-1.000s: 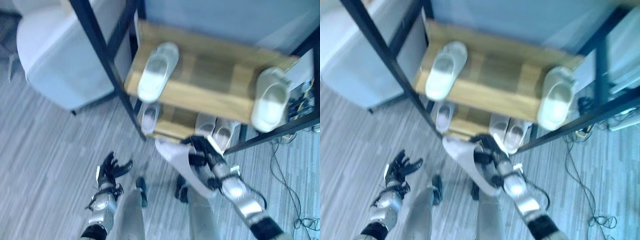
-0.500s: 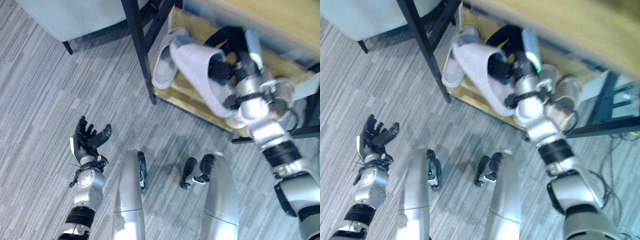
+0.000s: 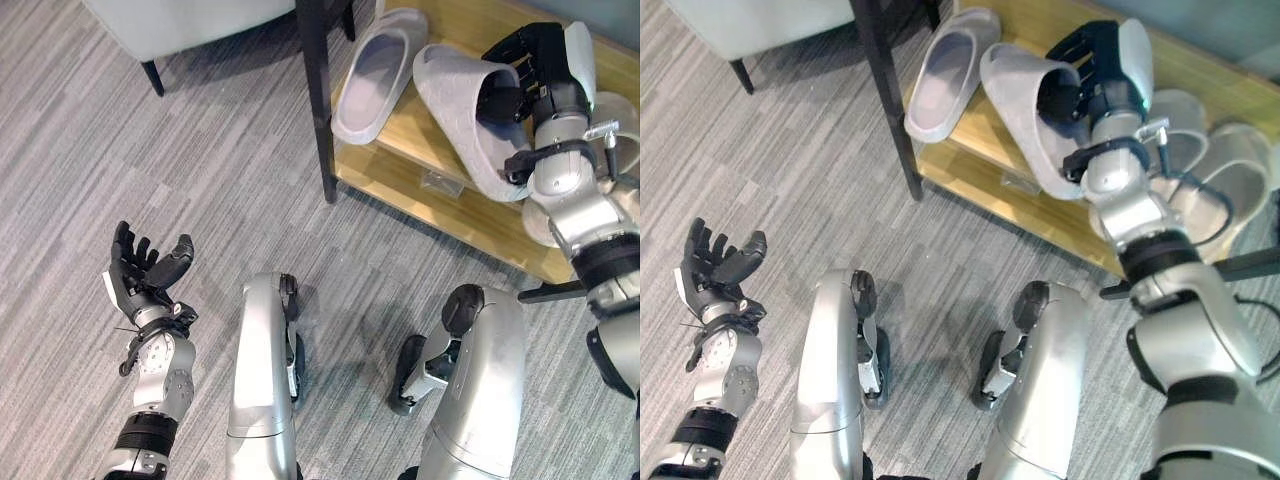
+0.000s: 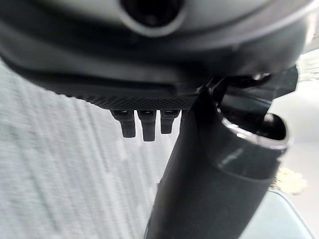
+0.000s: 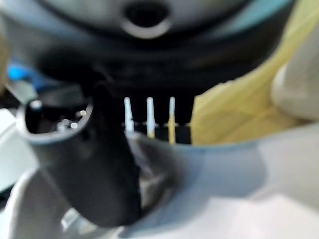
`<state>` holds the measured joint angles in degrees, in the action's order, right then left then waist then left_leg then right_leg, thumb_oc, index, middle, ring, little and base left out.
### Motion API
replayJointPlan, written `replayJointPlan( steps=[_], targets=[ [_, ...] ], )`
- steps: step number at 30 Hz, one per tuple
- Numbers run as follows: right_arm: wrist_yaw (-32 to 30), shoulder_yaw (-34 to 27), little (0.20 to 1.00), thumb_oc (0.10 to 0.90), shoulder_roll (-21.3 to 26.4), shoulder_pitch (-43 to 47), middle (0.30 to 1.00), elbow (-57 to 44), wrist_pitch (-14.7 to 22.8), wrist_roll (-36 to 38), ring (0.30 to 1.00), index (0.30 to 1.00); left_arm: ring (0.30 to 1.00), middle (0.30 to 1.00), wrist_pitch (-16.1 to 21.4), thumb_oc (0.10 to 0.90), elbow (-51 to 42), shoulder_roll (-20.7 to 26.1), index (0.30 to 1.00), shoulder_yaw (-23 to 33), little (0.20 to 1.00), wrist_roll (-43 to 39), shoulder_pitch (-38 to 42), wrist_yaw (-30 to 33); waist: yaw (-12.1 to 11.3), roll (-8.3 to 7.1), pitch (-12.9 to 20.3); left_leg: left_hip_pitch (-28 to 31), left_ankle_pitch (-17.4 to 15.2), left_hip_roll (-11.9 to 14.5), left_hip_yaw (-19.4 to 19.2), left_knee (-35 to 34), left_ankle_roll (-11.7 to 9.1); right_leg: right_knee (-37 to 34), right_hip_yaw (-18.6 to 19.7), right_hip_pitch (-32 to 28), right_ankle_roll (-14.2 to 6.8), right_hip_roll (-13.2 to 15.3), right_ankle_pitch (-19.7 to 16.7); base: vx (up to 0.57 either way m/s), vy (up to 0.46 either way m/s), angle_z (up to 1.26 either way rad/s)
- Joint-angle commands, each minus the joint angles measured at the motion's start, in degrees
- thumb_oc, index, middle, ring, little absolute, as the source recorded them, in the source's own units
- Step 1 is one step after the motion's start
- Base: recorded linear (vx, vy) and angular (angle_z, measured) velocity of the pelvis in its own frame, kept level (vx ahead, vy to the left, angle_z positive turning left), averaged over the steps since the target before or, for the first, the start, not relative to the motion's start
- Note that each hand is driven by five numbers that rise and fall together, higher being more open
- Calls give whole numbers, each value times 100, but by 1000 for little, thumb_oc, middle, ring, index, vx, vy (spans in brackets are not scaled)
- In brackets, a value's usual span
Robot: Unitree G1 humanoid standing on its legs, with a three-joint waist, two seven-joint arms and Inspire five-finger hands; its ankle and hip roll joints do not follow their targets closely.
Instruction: Arrange the slippers neatly on the shoe rack.
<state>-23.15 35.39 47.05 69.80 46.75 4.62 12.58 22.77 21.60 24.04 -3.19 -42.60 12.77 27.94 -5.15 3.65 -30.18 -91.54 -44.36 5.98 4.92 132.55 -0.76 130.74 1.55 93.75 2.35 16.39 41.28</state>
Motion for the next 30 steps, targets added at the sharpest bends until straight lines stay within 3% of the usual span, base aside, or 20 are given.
replayJointPlan(
  steps=[1, 2, 3, 10, 19, 25, 30],
  targets=[
    [-284, -183, 340, 427, 47, 1242, 340, 318, 520, 111, 340, 340, 900, 900, 649, 800, -600, 420, 900, 150, 900, 343, 194, -80, -133, -47, 302, 160, -275, 1, 201, -92, 89, 21, 544, -379, -120, -17, 531, 0, 0, 0],
    [-278, -135, 900, 800, 42, 1339, 900, 602, 542, 212, 900, 900, 900, 900, 664, 800, -613, 443, 900, 104, 900, 373, 175, -75, -153, -34, 318, 160, -273, 5, 202, -105, 94, 11, 541, -379, -119, -6, 527, -11, 17, 6],
    [-228, -90, 900, 800, -32, 1455, 900, 1113, 565, 492, 900, 900, 900, 900, 657, 800, -864, 463, 900, 28, 900, 472, 165, -26, -206, 2, 312, 159, -266, 2, 224, -89, 94, 19, 523, -379, -116, 30, 520, -14, 16, 6],
    [-74, 327, 900, 800, -272, 1828, 900, 1785, 433, 610, 900, 900, 900, 900, 660, 800, -1130, 451, 900, -51, 900, 731, 95, 78, -270, -68, 428, 159, -213, -19, 297, -108, 98, -17, 475, -379, -114, 9, 457, -1, 0, 1],
    [66, 606, 900, 800, -736, 1909, 900, 1867, 312, 741, 900, 900, 900, 900, 478, 800, -1297, 601, 900, -312, 900, 866, 342, -113, -155, -73, 339, 159, -172, 30, 304, -79, 89, -22, 464, -379, -95, -15, 391, -1, 2, 0],
    [-213, 523, 900, 800, -989, 1771, 900, 1513, 26, 122, 900, 900, 900, 900, 222, 800, -1590, 623, 900, -396, 900, 1013, 274, -155, -57, -92, 310, 160, -167, 66, 266, -80, 93, -20, 484, -379, -108, -45, 372, -2, 6, 0],
    [-515, 594, 900, 800, -1251, 1863, 900, 1901, -376, -751, 900, 900, 900, 900, 110, 800, -1976, 716, 900, -379, 900, 1164, 263, -108, 1, 19, 202, 160, -162, 84, 248, -17, 113, 27, 468, -379, -105, -53, 378, -15, 23, -1]
  ],
)
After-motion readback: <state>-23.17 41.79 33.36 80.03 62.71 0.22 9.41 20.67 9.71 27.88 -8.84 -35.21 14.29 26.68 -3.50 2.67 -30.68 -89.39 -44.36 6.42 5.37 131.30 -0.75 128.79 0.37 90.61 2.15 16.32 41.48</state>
